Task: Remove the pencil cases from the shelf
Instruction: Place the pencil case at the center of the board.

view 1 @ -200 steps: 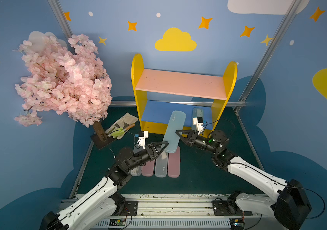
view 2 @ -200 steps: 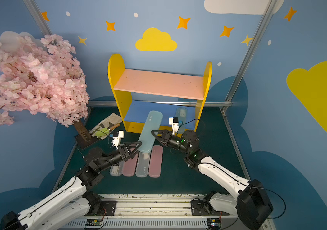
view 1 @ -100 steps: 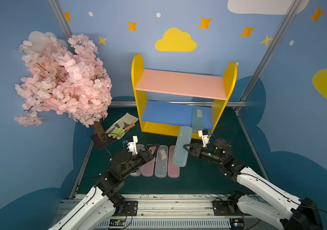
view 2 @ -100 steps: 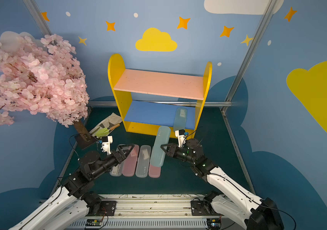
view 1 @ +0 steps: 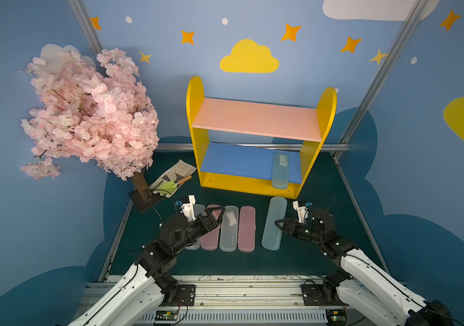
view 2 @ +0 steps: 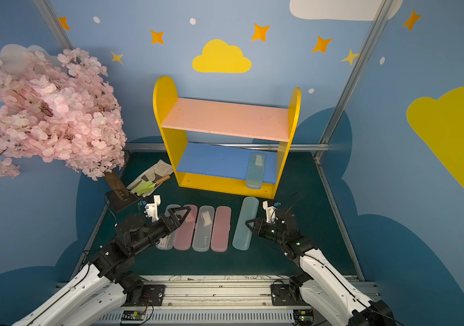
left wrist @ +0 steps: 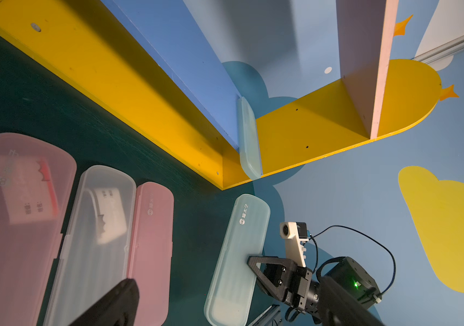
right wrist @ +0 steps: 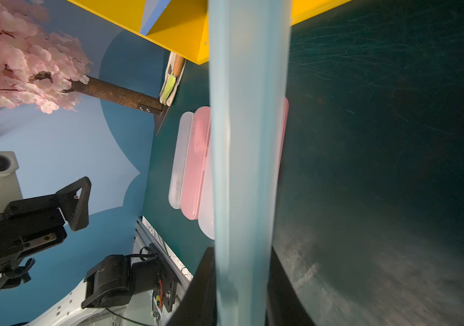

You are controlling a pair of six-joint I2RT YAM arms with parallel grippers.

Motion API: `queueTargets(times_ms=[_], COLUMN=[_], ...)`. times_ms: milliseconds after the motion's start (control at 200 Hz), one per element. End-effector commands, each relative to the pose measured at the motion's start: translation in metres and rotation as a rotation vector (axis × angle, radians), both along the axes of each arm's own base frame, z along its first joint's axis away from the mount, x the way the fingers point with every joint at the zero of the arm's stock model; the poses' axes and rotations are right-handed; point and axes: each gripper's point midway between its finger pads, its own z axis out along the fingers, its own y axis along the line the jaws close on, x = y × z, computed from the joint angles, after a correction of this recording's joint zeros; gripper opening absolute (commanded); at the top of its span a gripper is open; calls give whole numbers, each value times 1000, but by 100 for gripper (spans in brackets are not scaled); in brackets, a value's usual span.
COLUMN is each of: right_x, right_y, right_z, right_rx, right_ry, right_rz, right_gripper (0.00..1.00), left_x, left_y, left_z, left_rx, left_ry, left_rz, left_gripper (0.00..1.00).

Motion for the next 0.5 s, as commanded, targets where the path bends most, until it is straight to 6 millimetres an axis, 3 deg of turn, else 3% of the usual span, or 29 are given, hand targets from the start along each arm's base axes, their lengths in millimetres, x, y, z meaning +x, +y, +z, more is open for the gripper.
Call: queueTargets(times_ms=[0,491], right_x=[2,19], right_y=[10,41], right_z=[1,-33], right_rx=[43,52], right_ry=[3,152], right_rz=[64,226], right_gripper=[12,11], left_x=[0,1], left_y=[0,2], left_z=[-3,-4], left_rx=[10,6], left_ry=[-3,-3], left_rz=[-3,10], left_gripper=[100,100])
